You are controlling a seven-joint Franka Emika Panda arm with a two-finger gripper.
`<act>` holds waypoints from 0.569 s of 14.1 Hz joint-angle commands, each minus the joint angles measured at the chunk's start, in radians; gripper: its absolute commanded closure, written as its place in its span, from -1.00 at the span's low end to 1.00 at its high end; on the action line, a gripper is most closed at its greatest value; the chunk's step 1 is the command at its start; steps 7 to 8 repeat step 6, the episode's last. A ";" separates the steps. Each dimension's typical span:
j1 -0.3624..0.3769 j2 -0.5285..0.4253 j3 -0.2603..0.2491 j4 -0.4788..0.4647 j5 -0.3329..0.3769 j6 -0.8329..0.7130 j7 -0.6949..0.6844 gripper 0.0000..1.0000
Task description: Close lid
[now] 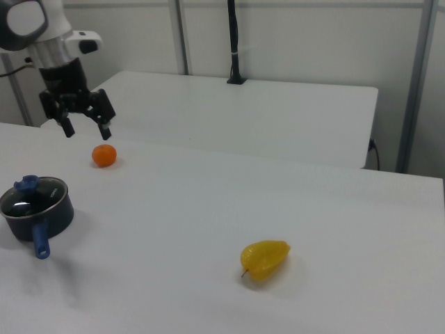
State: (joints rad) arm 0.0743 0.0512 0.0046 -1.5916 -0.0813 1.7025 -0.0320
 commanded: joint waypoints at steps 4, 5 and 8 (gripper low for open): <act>-0.077 -0.048 -0.049 -0.001 0.025 -0.092 -0.052 -1.00; -0.080 -0.048 -0.049 -0.001 0.025 -0.095 -0.045 -1.00; -0.080 -0.048 -0.049 -0.001 0.023 -0.095 -0.045 -1.00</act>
